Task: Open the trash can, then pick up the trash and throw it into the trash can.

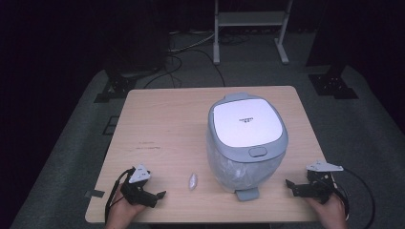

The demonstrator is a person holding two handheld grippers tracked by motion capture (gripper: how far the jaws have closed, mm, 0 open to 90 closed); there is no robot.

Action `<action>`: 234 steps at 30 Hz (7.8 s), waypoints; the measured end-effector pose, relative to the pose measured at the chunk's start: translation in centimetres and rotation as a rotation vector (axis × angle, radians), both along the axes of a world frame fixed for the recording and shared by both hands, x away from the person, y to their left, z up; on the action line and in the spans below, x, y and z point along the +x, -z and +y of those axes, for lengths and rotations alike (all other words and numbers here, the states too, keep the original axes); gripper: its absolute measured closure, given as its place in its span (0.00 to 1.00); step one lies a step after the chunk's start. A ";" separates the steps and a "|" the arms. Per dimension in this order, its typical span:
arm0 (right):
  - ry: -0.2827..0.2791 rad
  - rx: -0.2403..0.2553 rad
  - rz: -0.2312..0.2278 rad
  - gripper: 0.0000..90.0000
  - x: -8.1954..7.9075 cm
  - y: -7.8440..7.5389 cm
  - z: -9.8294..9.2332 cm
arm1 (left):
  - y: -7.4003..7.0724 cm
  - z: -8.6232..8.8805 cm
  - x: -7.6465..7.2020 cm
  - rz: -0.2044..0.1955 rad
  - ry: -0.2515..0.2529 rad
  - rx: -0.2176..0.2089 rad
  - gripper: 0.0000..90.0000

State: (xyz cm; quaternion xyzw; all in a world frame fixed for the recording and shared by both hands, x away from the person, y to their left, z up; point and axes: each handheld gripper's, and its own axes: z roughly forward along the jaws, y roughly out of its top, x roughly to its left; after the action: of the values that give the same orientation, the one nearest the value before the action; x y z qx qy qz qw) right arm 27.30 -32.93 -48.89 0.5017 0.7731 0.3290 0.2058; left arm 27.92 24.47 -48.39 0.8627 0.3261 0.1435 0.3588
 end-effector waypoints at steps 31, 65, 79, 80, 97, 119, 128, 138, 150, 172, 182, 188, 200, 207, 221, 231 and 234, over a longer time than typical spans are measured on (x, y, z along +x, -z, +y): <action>-0.050 0.069 -0.044 0.45 -0.8 -3.2 0.2 | 0.0 0.0 0.0 0.000 -0.001 -0.001 0.00; -0.183 0.224 -0.083 1.00 -1.3 -8.7 -0.4 | 0.0 0.0 0.0 0.001 -0.003 -0.002 0.00; -0.244 0.283 -0.117 1.00 -1.0 -11.8 -0.5 | 0.0 0.0 0.0 0.002 0.000 0.002 0.00; -0.246 0.288 -0.121 1.00 -1.1 -12.0 -0.5 | 0.0 0.0 0.0 0.002 0.000 0.002 0.00; -0.347 0.350 -0.196 1.00 -1.7 -17.4 0.3 | 0.0 0.0 0.0 0.001 0.000 0.001 0.00; -0.492 0.405 -0.251 1.00 -2.0 -21.8 2.9 | 0.0 0.0 0.0 0.000 -0.001 0.000 0.00; -0.548 0.409 -0.260 1.00 -2.1 -23.0 4.4 | 0.0 0.0 0.0 0.000 -0.001 0.000 0.00; -0.620 0.408 -0.259 1.00 -2.1 -23.5 6.6 | 0.0 0.0 0.0 0.000 -0.001 0.000 0.00; -0.653 0.391 -0.232 1.00 -1.7 -22.9 8.8 | 0.0 0.0 0.0 0.000 -0.001 0.000 0.00; -0.659 0.370 -0.191 1.00 -1.1 -21.9 10.1 | 0.0 0.0 0.0 -0.001 -0.001 0.000 0.00; -0.647 0.364 -0.207 1.00 -1.2 -21.7 10.0 | 0.0 0.0 0.0 -0.001 0.002 0.001 0.00; -0.649 0.361 -0.214 1.00 -1.1 -21.9 9.8 | 0.0 0.0 0.0 -0.001 0.003 0.000 0.00; -0.613 0.376 -0.246 1.00 -1.6 -22.4 8.3 | 0.0 0.0 0.0 0.000 0.004 0.000 0.00; -0.576 0.383 -0.268 1.00 -1.8 -22.7 6.8 | 0.0 0.0 0.0 0.000 0.003 -0.001 0.00; -0.477 0.362 -0.302 0.98 -2.6 -22.3 3.4 | 0.0 0.0 0.0 0.000 0.004 0.000 0.00; -0.410 0.346 -0.298 0.86 -2.9 -21.5 1.6 | 0.0 0.0 0.0 0.000 0.004 0.000 0.00; -0.385 0.333 -0.292 0.79 -2.9 -21.0 1.2 | 0.0 0.0 0.0 0.000 0.004 0.000 0.00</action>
State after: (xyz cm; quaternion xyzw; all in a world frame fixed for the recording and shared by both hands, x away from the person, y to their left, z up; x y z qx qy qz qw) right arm 24.36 -31.71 -27.85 0.3201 0.7515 0.5532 0.1635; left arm 27.93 24.43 -48.39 0.8635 0.3242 0.1428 0.3590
